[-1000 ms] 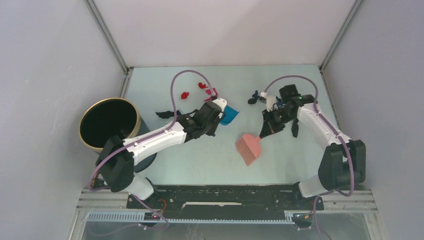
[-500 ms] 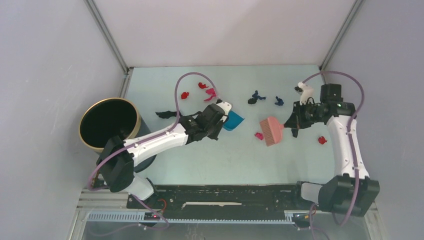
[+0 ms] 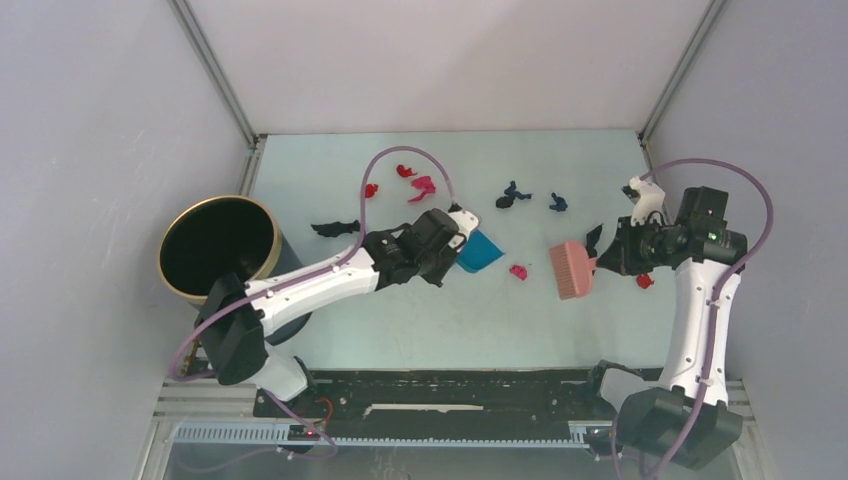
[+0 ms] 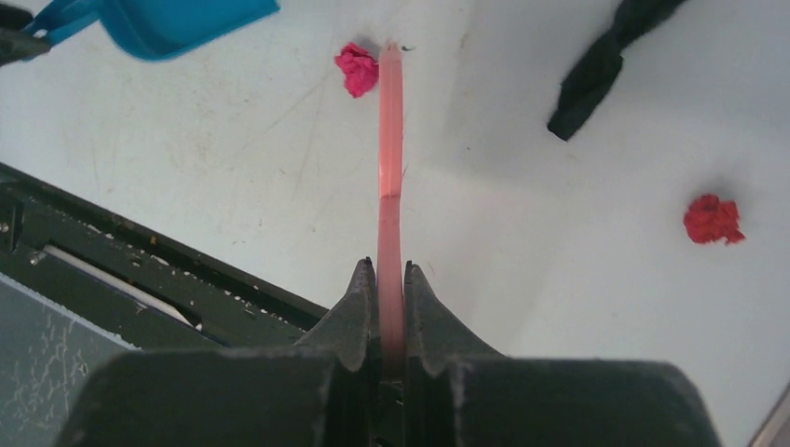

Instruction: Sweep away the paper scraps from the table

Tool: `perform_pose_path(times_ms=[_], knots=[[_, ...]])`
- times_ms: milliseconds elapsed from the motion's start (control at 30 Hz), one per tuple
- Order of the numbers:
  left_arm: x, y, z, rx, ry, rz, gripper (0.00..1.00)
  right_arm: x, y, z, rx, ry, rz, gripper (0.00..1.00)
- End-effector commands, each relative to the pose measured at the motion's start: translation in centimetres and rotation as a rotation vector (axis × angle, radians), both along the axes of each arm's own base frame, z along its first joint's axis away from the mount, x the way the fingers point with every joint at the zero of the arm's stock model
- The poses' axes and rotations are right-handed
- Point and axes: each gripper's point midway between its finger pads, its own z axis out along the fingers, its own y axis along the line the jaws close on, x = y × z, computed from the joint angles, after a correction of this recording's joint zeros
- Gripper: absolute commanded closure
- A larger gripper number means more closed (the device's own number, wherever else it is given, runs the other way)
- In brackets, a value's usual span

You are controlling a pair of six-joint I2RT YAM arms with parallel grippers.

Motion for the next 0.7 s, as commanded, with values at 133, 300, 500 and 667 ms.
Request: perform_pose_path(times_ms=[133,300,500,667], knots=[[-6.9,-5.2,2.1,-0.093,0.041,-0.363,1.0,-0.2,-3.9,0.9,-0.09,-0.051,-0.1,1.0],[-11.3,-6.9,0.2,-0.074,0.137,-0.54,1.0,-0.2,-6.2,0.6,-0.117,-0.048,-0.16,1.0],[-15.2,-8.2,-2.9,-0.023,0.265,-0.643,1.0,-0.4,-8.9,-0.2,-0.186,-0.019,-0.216,1.0],[-15.4,-8.8,-4.9,0.012,0.326,-0.608,1.0,-0.5,-10.7,-1.2,-0.251,-0.013,-0.249,1.0]])
